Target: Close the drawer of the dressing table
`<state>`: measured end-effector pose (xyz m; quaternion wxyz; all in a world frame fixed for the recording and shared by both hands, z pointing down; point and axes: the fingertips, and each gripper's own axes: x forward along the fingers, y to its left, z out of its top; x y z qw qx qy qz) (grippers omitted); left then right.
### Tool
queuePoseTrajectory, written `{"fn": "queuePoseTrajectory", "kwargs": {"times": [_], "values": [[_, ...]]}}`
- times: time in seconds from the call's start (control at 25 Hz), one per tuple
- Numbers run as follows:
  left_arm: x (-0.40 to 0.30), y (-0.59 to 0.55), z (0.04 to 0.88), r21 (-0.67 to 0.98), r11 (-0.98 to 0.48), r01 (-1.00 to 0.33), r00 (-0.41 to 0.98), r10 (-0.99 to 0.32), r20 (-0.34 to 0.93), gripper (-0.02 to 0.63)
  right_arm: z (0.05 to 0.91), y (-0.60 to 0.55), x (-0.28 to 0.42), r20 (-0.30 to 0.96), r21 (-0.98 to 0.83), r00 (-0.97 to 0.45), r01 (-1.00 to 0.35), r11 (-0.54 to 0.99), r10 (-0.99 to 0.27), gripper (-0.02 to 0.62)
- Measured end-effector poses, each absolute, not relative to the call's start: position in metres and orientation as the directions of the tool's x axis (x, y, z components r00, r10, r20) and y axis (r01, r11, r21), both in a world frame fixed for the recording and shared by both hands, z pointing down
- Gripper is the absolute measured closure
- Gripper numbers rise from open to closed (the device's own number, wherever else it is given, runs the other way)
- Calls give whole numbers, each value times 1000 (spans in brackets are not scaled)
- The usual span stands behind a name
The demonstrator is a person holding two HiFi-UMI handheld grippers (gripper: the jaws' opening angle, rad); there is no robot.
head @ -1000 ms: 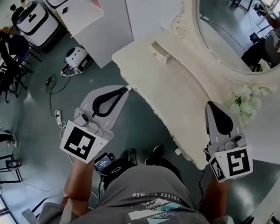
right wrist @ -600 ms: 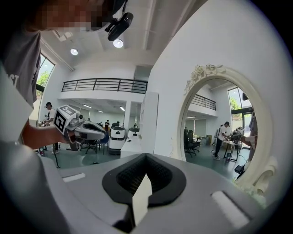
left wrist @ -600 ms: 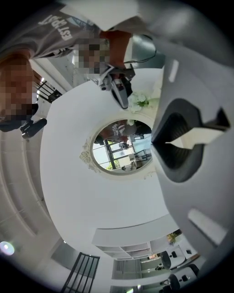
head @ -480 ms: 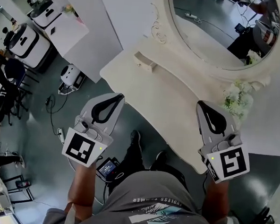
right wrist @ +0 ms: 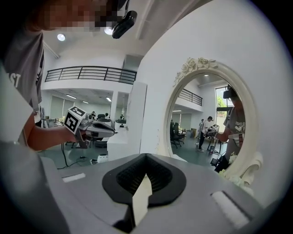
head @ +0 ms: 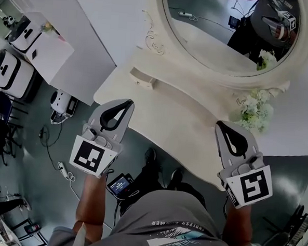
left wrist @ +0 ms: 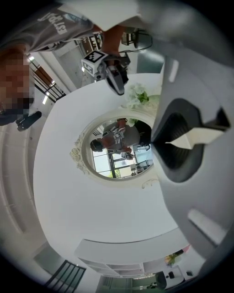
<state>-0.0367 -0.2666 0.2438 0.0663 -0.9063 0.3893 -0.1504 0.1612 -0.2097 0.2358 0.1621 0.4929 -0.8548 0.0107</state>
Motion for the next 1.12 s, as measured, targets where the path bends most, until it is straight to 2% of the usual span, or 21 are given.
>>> {"fn": "queuePoseTrajectory", "kwargs": {"times": [0.36,1.12], "values": [[-50,-327,284,-213,-718,-663,678,-696,236,603,261,-231,155,361,133,-397,-874,468,-844,597],[-82,-423,409,-127,-726,-676,645,-666,374,603,339,-291,140,488,95,-351,-889,449,-799,597]]}}
